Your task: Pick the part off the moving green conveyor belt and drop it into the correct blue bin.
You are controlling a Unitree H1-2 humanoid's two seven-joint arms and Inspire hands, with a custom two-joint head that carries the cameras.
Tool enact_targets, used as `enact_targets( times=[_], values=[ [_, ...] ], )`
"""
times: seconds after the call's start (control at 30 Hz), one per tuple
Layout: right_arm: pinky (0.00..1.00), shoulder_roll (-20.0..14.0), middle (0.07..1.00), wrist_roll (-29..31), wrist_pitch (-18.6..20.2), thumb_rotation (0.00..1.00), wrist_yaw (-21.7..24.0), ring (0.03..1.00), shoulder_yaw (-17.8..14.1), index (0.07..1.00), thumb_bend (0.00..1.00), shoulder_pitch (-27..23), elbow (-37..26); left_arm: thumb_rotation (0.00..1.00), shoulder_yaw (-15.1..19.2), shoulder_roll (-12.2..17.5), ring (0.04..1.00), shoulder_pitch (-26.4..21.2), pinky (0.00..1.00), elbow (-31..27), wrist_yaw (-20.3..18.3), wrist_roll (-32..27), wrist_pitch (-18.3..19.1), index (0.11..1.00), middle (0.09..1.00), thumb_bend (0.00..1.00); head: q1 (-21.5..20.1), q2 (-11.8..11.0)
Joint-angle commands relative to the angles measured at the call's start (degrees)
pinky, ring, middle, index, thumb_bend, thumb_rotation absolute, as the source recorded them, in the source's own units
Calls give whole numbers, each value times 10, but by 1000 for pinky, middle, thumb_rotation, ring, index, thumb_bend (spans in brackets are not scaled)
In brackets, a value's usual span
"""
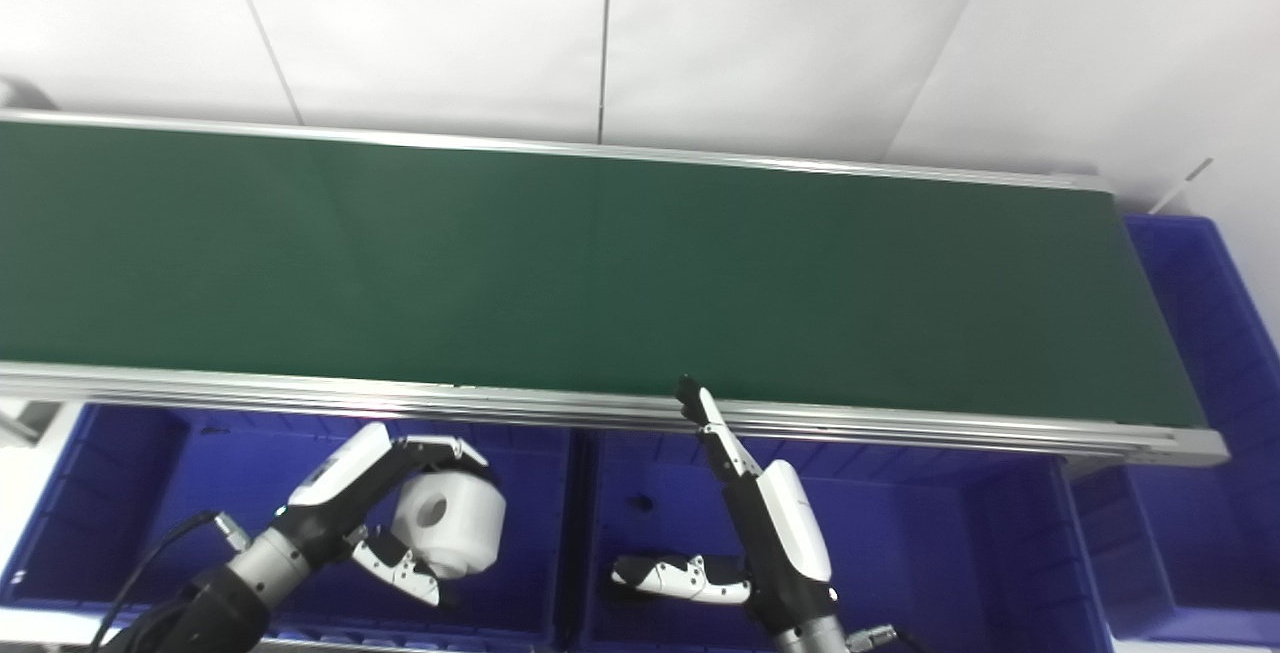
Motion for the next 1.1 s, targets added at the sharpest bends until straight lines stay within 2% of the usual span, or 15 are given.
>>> enact_targets(
  times=[0.0,0.1,0.13,0.17,0.2,0.23,0.27,0.3,0.37,0.43,0.6,0.73,0.8,0.9,1.07],
  values=[
    [882,3,945,1,5,655,5,918,-6,1000,892,1,-28,0,-3,-2,453,-14,492,-35,6,36,33,489,521,498,0,-1],
    [882,6,943,-3,6,656,9,917,-10,1000,889,2,-31,0,-16,-3,461,-16,540,-66,-7,121,106,482,530,497,-2,-3],
    [887,6,942,-3,7,654,10,920,-11,1000,888,3,-32,46,-23,-3,630,-17,715,-73,-4,153,124,492,637,501,-2,-3],
    [887,8,942,-2,8,654,11,920,-12,1000,890,4,-32,72,-31,-3,729,-20,843,-82,-13,193,155,497,698,502,-3,-4],
    [884,8,942,-2,8,655,12,919,-13,1000,891,4,-32,86,-37,-4,787,-21,933,-88,-20,219,178,499,734,502,-3,-4],
    [884,9,942,-2,7,655,13,919,-14,1000,891,5,-33,89,-43,-8,796,-22,946,-99,-40,254,216,500,739,502,-2,-5],
    [882,9,944,-3,7,657,13,918,-15,1000,889,5,-32,384,-48,-12,856,-22,978,-108,-56,283,248,681,801,609,-1,-8],
    [881,10,945,-4,6,657,14,918,-15,1000,887,6,-32,505,-51,-15,890,-22,989,-115,-67,300,269,751,833,658,0,-8],
    [880,9,948,0,8,653,17,920,-16,1000,889,6,-33,662,-55,-18,956,-20,998,-126,-82,318,297,836,902,735,1,-10],
    [882,9,950,5,6,649,19,920,-16,1000,890,7,-31,728,-51,-22,989,-11,1000,-133,-69,313,305,893,965,793,1,-11],
    [871,12,956,5,8,657,23,927,-20,1000,908,11,-32,675,3,-46,956,30,995,-138,14,147,230,923,974,864,3,-18],
    [852,11,961,-4,5,670,22,915,-21,1000,909,13,-34,527,45,-63,950,66,913,-140,-24,-107,142,920,957,872,-1,-24],
    [841,11,963,2,9,669,27,912,-21,1000,911,15,-35,505,48,-67,938,78,881,-136,-38,-188,105,911,946,876,-6,-28],
    [849,10,964,8,17,666,34,921,-20,1000,920,17,-35,461,38,-72,941,85,918,-110,-59,-259,41,932,950,863,-20,-41],
    [852,10,967,16,12,664,40,919,-19,1000,917,15,-21,405,35,-71,932,68,890,-45,-73,-303,-30,934,951,861,-35,-54]
  ],
)
